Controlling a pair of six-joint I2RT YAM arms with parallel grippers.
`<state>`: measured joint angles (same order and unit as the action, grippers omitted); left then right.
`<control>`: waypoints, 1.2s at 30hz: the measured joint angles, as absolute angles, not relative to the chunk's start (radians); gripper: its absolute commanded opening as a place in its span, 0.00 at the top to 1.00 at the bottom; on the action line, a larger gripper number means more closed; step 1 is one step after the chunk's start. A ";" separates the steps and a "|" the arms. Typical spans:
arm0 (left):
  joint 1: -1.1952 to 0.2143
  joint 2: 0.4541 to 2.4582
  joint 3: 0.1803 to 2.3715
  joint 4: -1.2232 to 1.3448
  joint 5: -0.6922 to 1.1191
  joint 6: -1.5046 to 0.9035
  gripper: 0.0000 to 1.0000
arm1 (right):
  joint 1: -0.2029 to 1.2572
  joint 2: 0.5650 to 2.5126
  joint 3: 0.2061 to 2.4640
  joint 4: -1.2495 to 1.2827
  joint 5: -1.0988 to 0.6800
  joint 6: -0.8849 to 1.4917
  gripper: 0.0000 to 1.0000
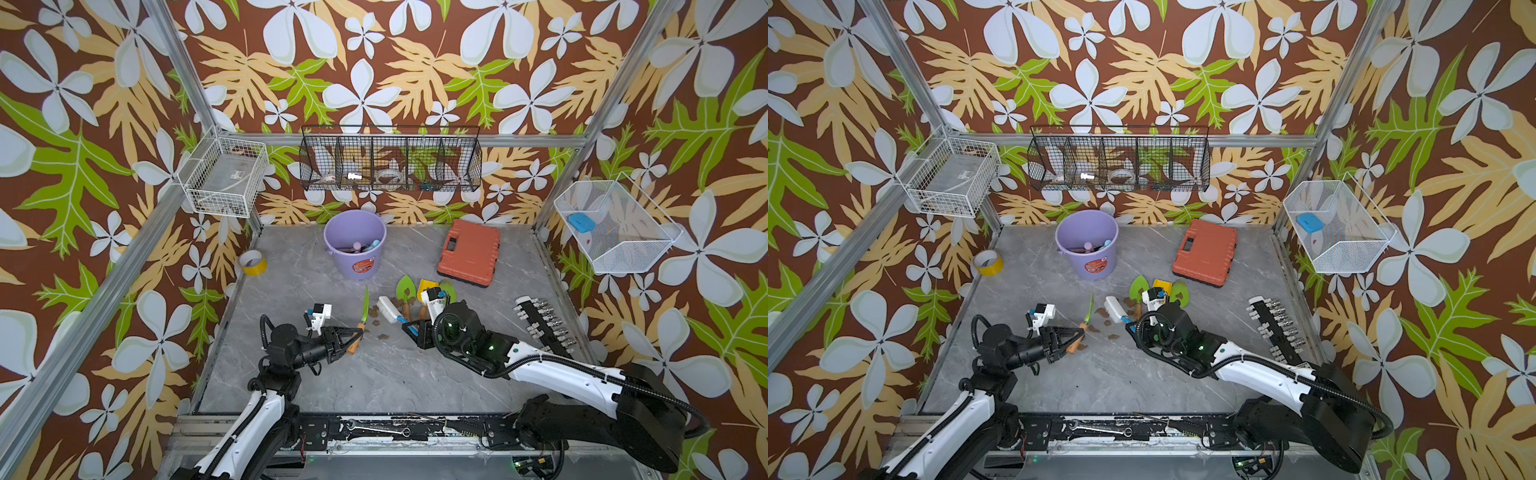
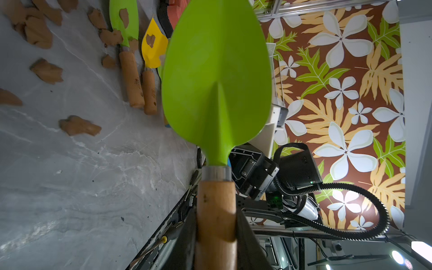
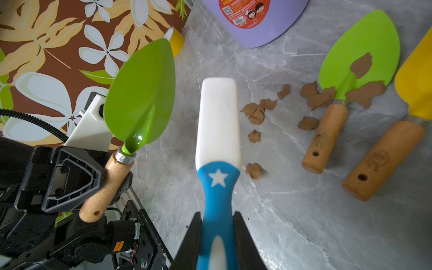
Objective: Brush the soil off the hand trowel and place it into the bucket
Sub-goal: Brush off the soil from the hand trowel.
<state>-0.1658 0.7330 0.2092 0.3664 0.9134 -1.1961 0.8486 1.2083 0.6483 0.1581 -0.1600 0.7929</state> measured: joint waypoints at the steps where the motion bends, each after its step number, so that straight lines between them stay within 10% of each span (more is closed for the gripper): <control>1: -0.168 0.743 0.267 0.255 0.871 -1.122 1.00 | 0.849 1.192 0.656 0.134 -0.141 0.780 1.00; 18: -0.662 1.071 0.889 -0.741 -0.056 -0.599 1.00 | 0.952 1.260 0.921 -0.186 -0.169 0.515 1.00; 36: -0.791 1.091 0.895 -0.866 -0.213 -0.572 1.00 | 1.036 1.449 1.083 -0.245 0.018 0.368 1.00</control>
<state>-0.7914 1.0912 0.8951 -0.8658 -0.2134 -0.5716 1.0359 1.4494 1.0832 -0.2455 0.0181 0.3676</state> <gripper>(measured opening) 0.246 0.201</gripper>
